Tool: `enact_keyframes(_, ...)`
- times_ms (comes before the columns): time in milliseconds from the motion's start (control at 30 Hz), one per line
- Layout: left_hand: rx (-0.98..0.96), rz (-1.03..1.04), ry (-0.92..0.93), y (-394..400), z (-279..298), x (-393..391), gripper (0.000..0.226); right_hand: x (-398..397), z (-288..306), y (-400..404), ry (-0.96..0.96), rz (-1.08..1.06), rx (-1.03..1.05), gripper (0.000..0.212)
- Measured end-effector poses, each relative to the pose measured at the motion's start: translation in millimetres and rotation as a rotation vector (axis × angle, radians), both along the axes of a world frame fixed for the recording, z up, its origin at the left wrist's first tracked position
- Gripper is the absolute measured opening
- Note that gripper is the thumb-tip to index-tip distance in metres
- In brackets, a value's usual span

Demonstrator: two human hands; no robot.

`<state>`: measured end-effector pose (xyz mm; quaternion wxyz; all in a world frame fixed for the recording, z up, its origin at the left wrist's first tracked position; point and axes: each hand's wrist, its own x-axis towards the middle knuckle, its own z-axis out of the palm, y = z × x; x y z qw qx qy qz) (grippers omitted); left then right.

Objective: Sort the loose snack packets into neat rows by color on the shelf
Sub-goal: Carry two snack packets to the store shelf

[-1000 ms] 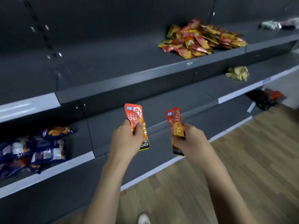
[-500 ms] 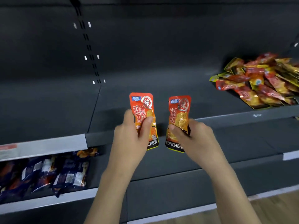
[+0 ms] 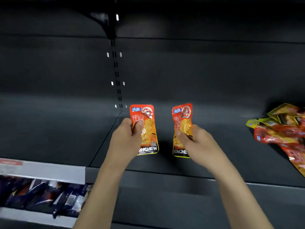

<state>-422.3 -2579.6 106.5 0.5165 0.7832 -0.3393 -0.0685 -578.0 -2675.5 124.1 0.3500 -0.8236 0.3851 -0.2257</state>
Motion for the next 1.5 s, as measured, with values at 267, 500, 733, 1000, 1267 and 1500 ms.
enact_keyframes(267,0.208,-0.179,0.074,-29,29,83,0.026,43,20,-18,0.141,0.099,0.101,0.021)
enact_keyframes(500,0.482,-0.226,0.121,-59,25,122,0.016,65,22,-29,0.194,0.069,0.113,0.019)
enact_keyframes(733,0.479,-0.122,0.224,-79,-7,145,0.011,70,1,-37,0.206,0.033,0.130,0.018)
enact_keyframes(1000,0.575,-0.027,0.040,-82,-13,154,0.017,92,-9,-49,0.183,-0.033,0.158,0.015)
enact_keyframes(1267,0.601,-0.005,-0.038,-80,-12,156,0.015,106,-9,-52,0.093,-0.061,0.204,0.025)
enact_keyframes(1500,0.434,-0.043,-0.121,-52,18,155,0.022,140,5,-44,-0.013,0.038,0.125,0.015)
